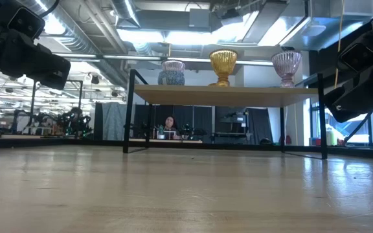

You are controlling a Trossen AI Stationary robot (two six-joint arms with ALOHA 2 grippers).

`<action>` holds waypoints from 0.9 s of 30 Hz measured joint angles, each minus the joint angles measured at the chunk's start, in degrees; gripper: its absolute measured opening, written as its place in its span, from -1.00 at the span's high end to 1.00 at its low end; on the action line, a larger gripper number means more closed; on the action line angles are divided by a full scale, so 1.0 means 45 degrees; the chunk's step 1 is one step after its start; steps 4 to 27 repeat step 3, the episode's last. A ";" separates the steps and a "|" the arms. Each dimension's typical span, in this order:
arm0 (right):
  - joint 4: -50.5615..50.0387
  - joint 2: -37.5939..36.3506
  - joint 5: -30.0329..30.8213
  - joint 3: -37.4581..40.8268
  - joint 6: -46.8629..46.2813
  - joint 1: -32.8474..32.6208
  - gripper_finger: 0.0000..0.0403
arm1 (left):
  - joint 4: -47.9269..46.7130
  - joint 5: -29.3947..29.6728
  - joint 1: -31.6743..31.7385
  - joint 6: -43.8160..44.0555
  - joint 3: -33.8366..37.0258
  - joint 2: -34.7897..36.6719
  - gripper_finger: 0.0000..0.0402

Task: Pick & Place candle stick holders
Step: Return to Home Position

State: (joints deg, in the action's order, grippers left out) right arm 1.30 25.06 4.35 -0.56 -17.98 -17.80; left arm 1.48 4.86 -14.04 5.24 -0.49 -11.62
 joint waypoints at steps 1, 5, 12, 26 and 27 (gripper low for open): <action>0.0000 0.0000 -0.0003 0.0000 0.0000 0.0000 0.98 | -0.0005 0.0000 0.0000 0.0000 0.0000 0.0001 0.99; 0.0000 0.0000 0.0002 0.0000 0.0000 -0.0001 0.98 | 0.0000 0.0000 0.0003 0.0000 0.0000 0.0001 0.99; 0.0000 0.0000 0.0002 0.0000 0.0000 -0.0001 0.98 | 0.0000 0.0000 0.0003 0.0000 0.0000 0.0001 0.99; 0.0000 0.0000 0.0002 0.0000 0.0000 -0.0001 0.98 | 0.0000 0.0000 0.0003 0.0000 0.0000 0.0001 0.99; 0.0000 0.0000 0.0002 0.0000 0.0000 -0.0001 0.98 | 0.0000 0.0000 0.0003 0.0000 0.0000 0.0001 0.99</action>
